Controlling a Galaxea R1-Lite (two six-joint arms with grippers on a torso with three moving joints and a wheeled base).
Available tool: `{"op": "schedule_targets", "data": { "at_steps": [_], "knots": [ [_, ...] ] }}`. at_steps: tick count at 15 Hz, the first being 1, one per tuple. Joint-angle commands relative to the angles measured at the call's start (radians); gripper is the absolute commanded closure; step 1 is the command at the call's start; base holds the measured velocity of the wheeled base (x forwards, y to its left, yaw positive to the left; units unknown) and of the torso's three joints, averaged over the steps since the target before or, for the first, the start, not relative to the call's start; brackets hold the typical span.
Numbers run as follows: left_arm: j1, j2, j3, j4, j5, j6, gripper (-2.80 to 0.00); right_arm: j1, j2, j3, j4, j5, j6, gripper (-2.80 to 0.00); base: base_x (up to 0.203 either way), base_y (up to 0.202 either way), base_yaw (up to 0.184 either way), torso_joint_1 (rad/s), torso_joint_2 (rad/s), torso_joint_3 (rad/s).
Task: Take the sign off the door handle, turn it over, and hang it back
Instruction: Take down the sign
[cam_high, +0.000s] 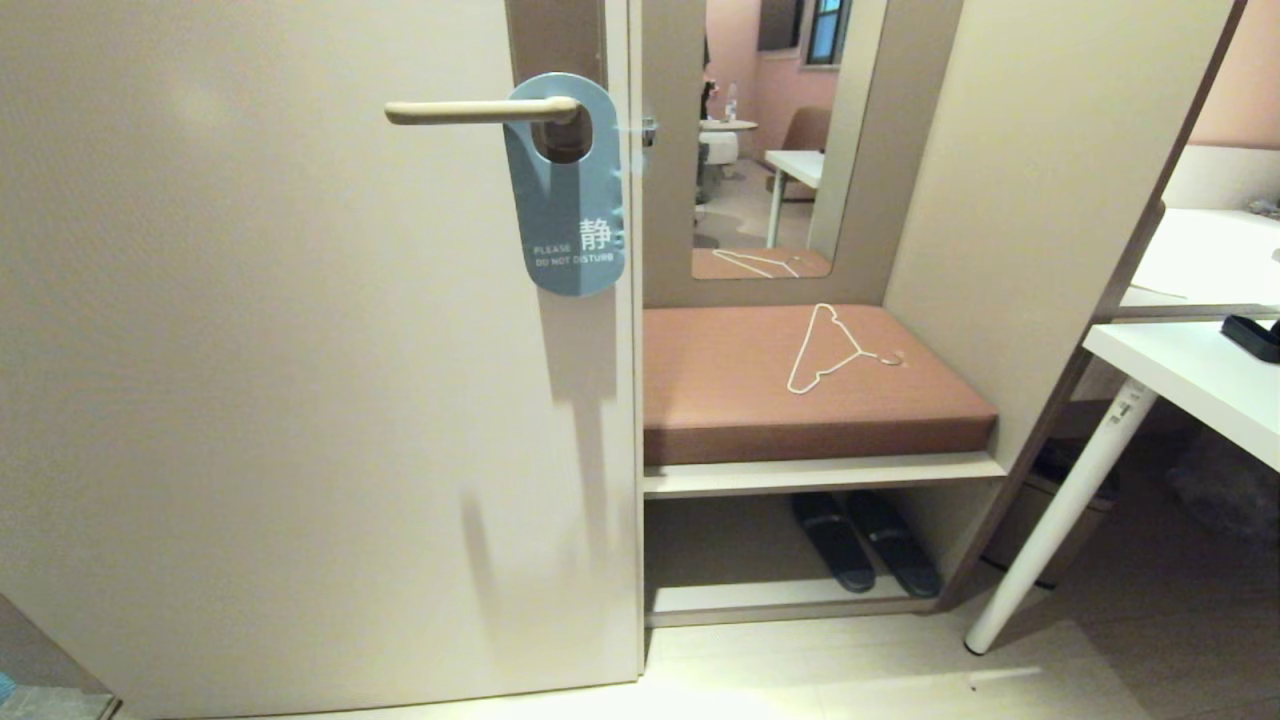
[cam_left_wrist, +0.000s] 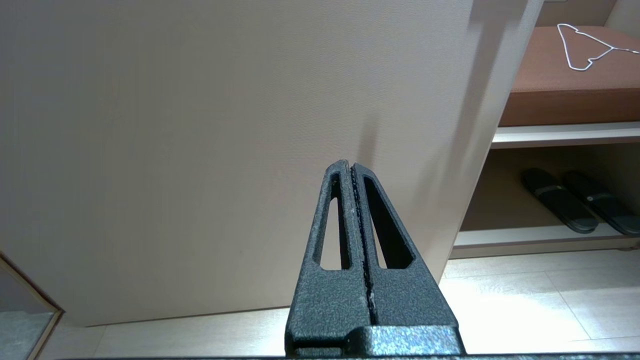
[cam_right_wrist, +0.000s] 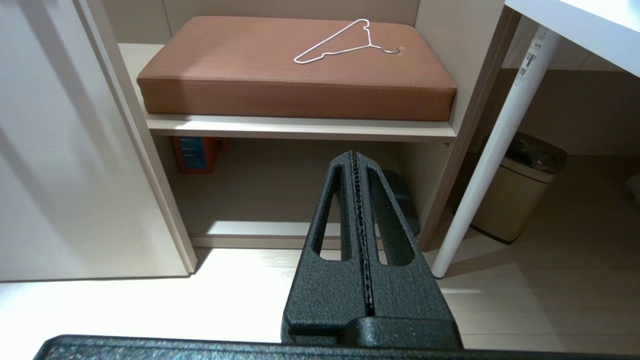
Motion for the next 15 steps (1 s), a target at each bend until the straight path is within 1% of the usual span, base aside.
{"op": "schedule_targets", "data": {
  "at_steps": [1,15],
  "knots": [
    [0.0,0.001,0.0,-0.001,0.0,-0.001,0.0,0.0,0.002,0.0,0.0,0.0,0.0,0.0,0.0,0.0,0.0,0.0,0.0,0.0],
    [0.0,0.001,0.0,-0.001,0.0,-0.001,0.0,0.0,0.002,0.0,0.002,0.0,0.0,0.0,0.0,0.0,0.0,0.0,0.0,0.0]
  ]
}}
